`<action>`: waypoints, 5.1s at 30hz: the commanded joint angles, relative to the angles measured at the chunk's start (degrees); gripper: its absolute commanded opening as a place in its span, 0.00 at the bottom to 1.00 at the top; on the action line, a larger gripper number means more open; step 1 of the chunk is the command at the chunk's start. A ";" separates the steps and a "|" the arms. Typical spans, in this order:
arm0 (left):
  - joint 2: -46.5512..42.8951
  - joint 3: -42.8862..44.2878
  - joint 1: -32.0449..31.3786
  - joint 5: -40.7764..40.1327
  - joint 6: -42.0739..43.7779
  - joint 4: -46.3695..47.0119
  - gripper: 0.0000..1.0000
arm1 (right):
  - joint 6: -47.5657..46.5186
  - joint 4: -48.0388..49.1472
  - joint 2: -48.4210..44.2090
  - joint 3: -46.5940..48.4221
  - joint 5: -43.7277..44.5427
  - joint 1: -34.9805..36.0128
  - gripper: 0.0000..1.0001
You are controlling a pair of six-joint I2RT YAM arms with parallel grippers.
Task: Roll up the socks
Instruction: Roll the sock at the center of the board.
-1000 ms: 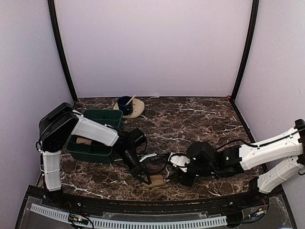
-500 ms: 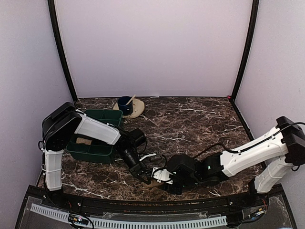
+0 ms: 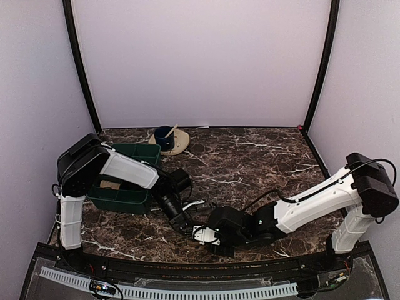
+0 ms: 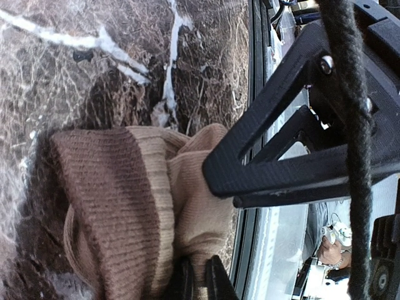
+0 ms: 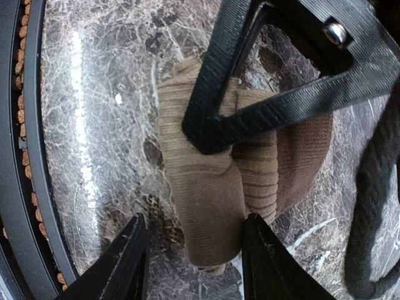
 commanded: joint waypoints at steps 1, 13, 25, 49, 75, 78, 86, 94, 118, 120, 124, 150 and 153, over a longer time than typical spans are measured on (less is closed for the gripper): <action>0.95 0.55 0.33 -0.73 1.39 -2.70 0.00 | -1.22 -0.28 1.21 2.00 0.05 0.49 0.44; 1.15 0.75 0.59 -0.52 1.39 -2.66 0.00 | -1.70 -3.21 3.96 3.17 -2.04 -0.34 0.14; -2.81 -1.73 2.00 -2.58 -4.03 3.05 0.13 | 2.90 -6.15 5.11 3.61 -9.44 -5.19 0.05; -21.98 -15.98 4.55 -19.47 -16.11 21.08 0.33 | 9.97 -8.03 7.24 4.62 -31.26 -16.99 0.04; -35.55 -25.45 -8.81 -40.14 -8.80 28.36 0.37 | 11.13 -13.38 14.71 8.09 -50.51 -24.94 0.04; -34.01 -24.46 -10.58 -40.98 -6.81 26.95 0.38 | 11.41 -13.56 14.96 8.24 -51.24 -25.13 0.04; -30.69 -22.12 -14.02 -44.29 -1.96 24.77 0.39 | 11.47 -13.94 15.39 8.28 -52.31 -25.41 0.04; -28.91 -21.07 -15.51 -45.97 1.26 24.67 0.41 | 11.35 -14.23 15.80 8.52 -52.97 -25.45 0.04; -24.09 -19.27 -18.13 -48.92 6.87 24.88 0.41 | 10.02 -16.08 16.73 9.41 -53.97 -25.47 0.03; -23.47 -18.93 -18.15 -49.04 6.93 24.83 0.39 | 9.87 -16.24 16.86 9.48 -54.01 -25.50 0.03; -22.28 -18.08 -18.22 -48.84 7.31 24.24 0.29 | 9.72 -16.37 17.00 9.65 -54.05 -25.51 0.03; -15.83 -11.08 -18.13 -41.33 7.50 15.40 0.00 | 13.70 -12.72 11.83 5.02 -51.32 -27.69 0.33; -15.30 -10.28 -17.98 -40.36 7.44 14.35 0.00 | 14.73 -11.73 10.54 3.72 -51.01 -28.16 0.35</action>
